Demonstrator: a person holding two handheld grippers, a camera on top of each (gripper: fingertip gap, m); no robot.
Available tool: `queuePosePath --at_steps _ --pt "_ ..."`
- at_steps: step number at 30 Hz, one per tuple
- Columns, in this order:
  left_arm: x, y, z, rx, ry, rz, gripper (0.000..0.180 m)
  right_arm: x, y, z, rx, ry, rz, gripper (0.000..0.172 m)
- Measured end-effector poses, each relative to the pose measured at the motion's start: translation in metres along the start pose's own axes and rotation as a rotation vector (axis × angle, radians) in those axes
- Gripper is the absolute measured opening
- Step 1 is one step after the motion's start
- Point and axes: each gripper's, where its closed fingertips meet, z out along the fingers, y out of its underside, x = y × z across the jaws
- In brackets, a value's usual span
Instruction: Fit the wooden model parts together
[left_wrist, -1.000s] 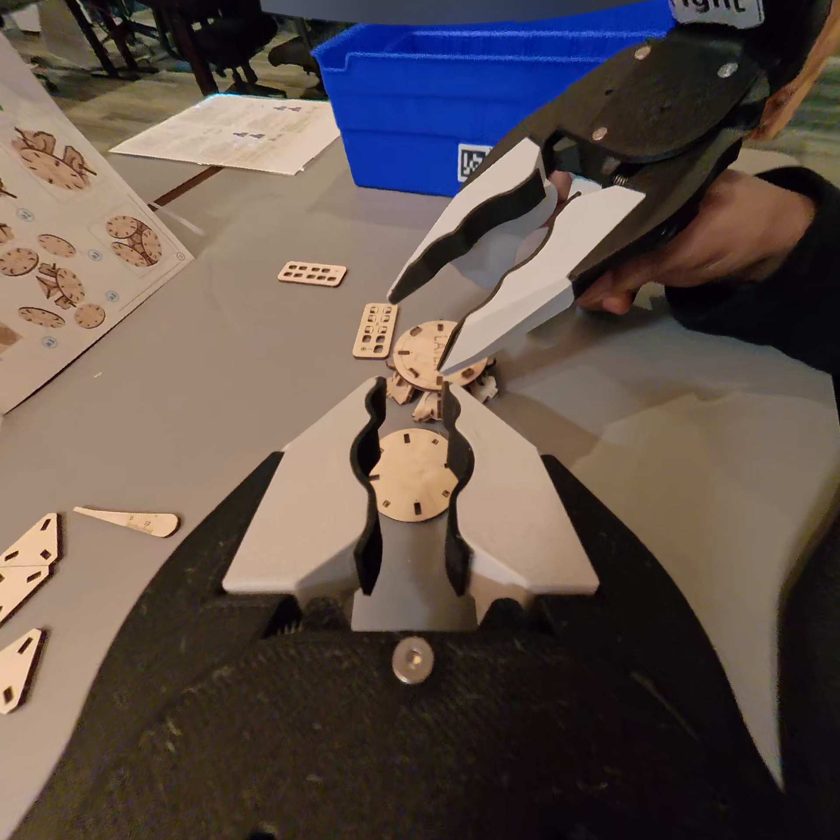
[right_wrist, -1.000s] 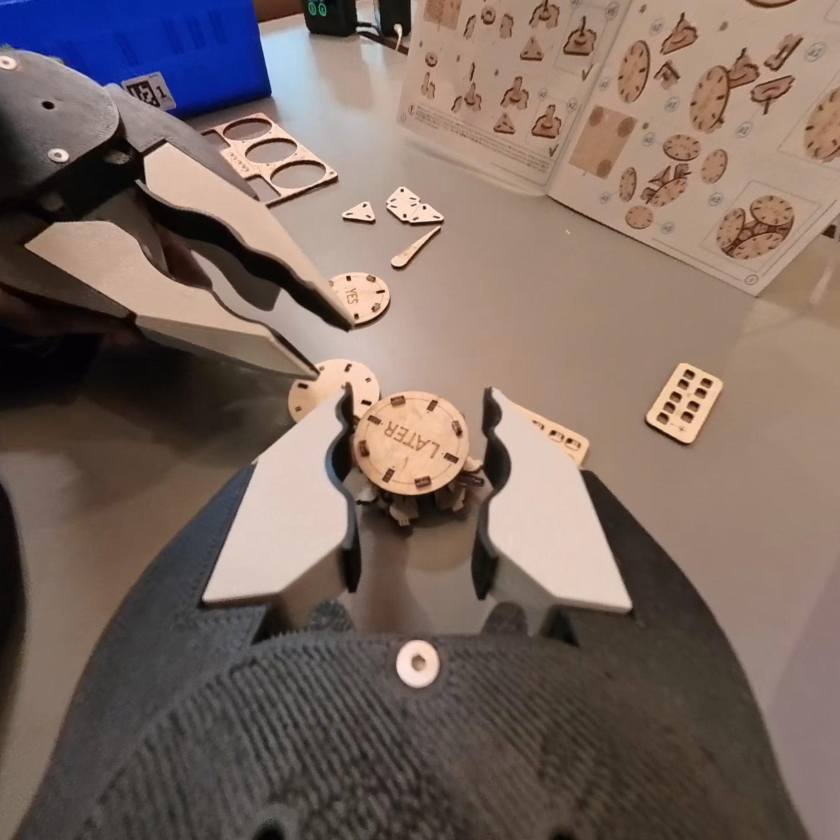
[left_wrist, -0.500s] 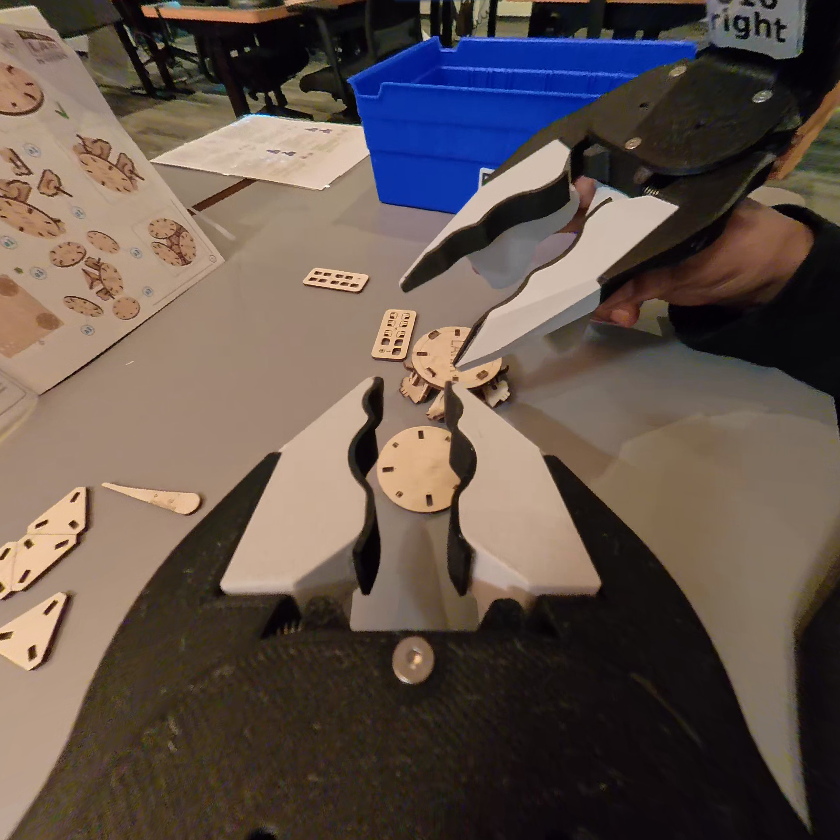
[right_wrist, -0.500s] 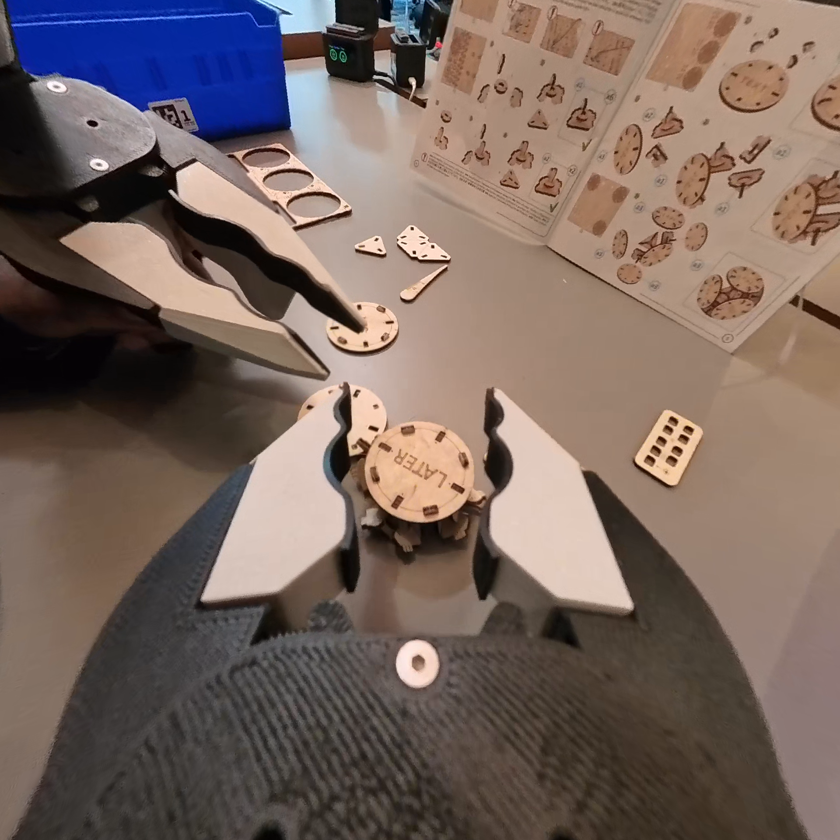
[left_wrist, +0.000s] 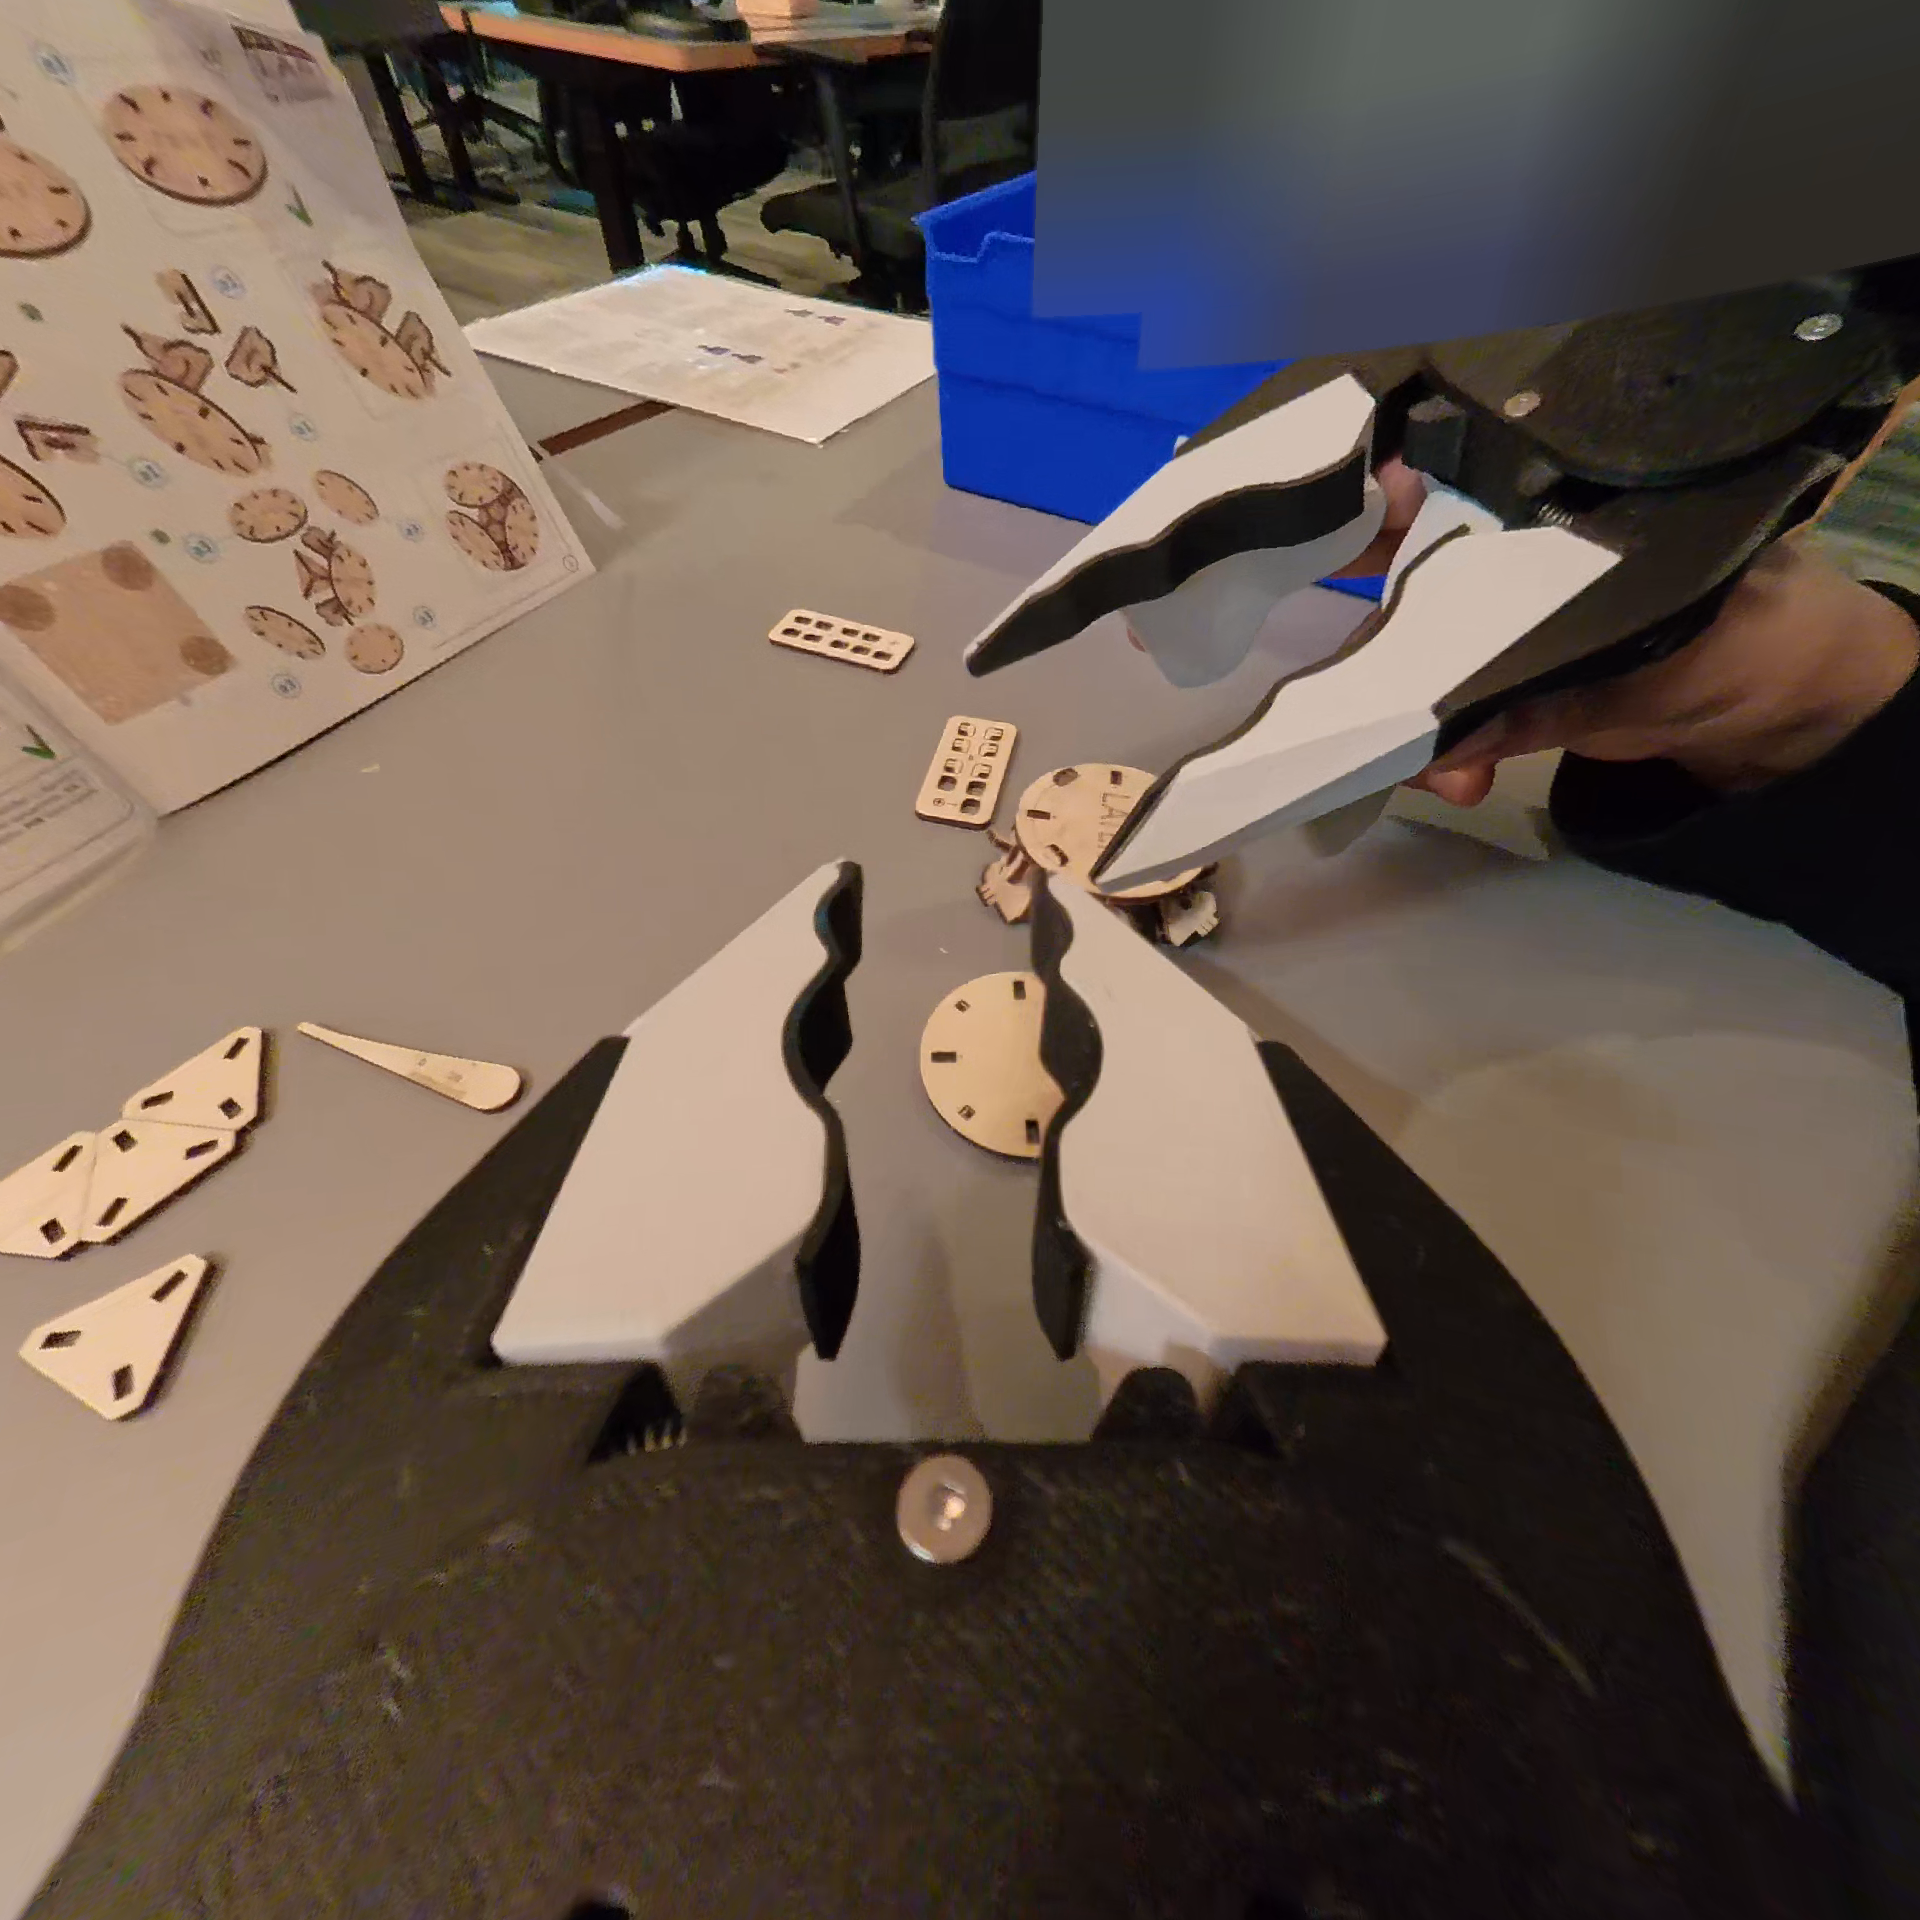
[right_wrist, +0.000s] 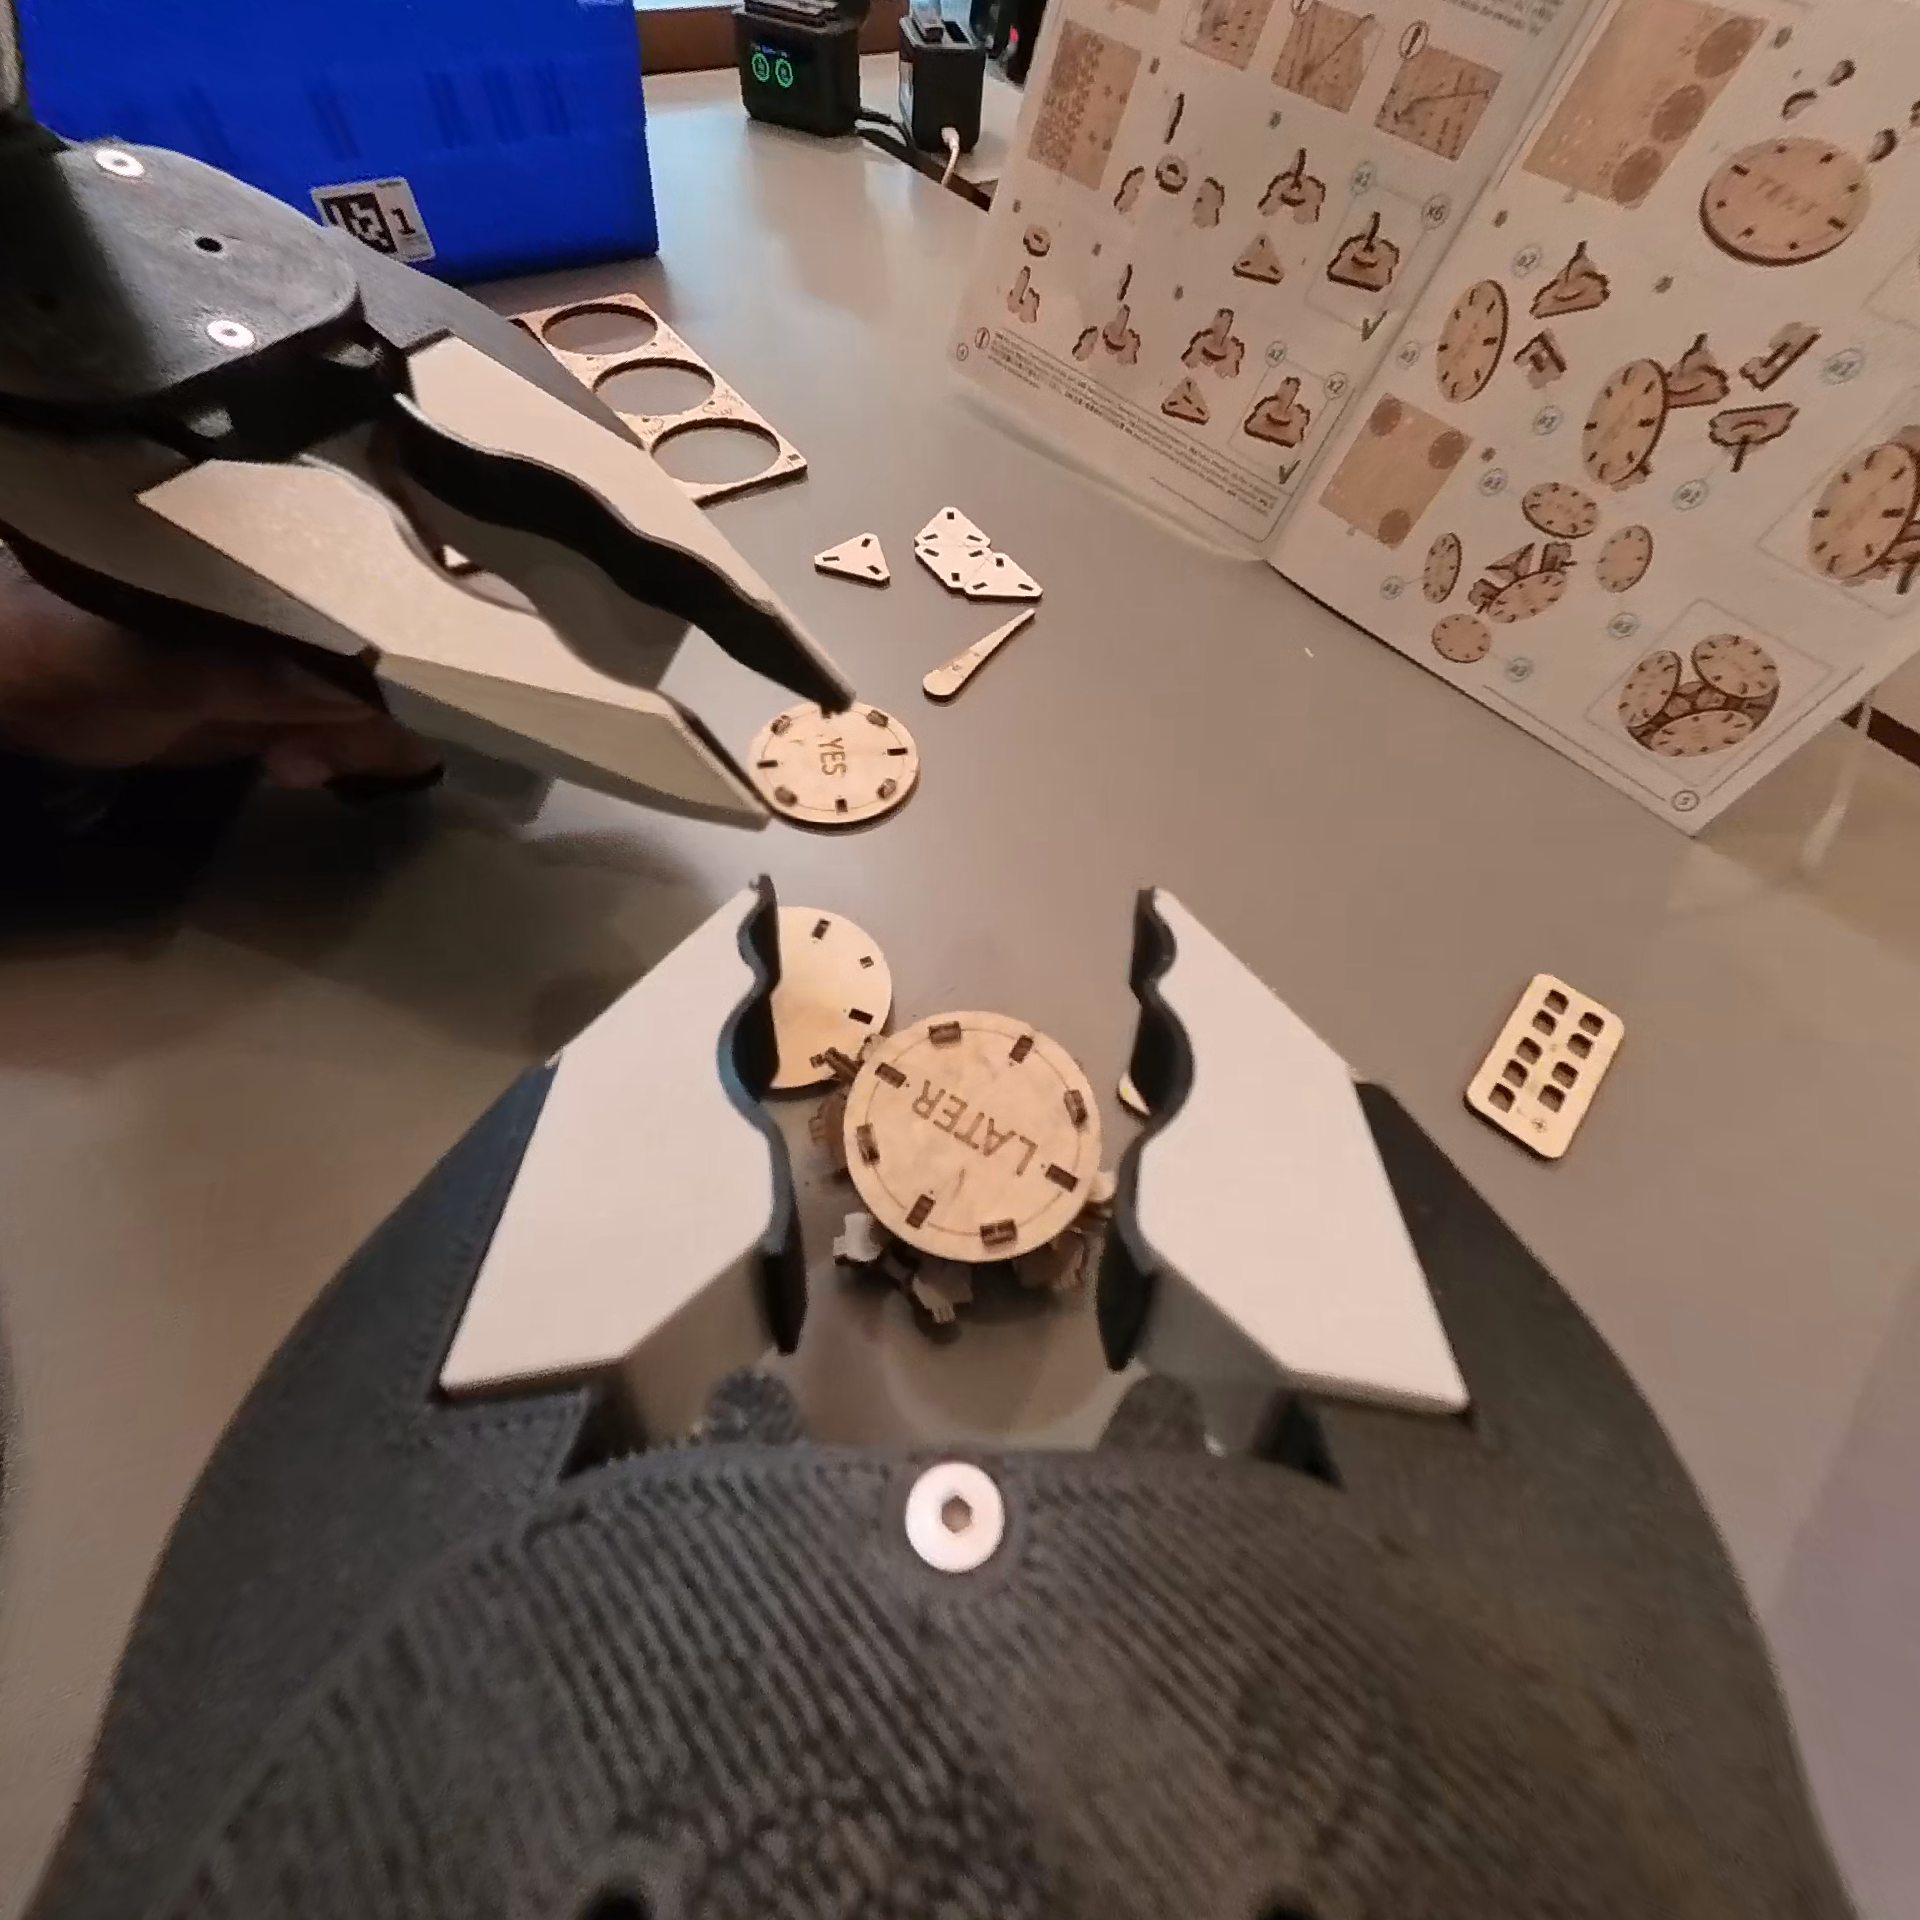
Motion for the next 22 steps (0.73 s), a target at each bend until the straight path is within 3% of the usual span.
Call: queuePosePath --at_steps 3,7,11,16,22 --pt "0.0 0.0 0.002 -0.003 0.007 0.003 0.041 0.002 0.0 0.001 0.004 -0.001 0.02 0.068" --pt "-0.006 0.002 0.003 -0.017 -0.015 -0.002 0.073 0.0 0.001 0.001 0.003 0.013 -0.006 0.068" --pt "-0.012 -0.001 0.002 0.007 -0.034 -0.031 0.084 0.004 0.007 0.003 -0.027 0.044 -0.033 0.07" --pt "-0.02 -0.002 0.002 0.018 -0.065 -0.086 0.122 0.005 -0.001 -0.001 0.015 0.063 -0.056 0.069" --pt "-0.024 -0.002 0.001 0.019 -0.088 -0.098 0.148 0.003 -0.013 -0.006 0.082 0.056 -0.063 0.067"
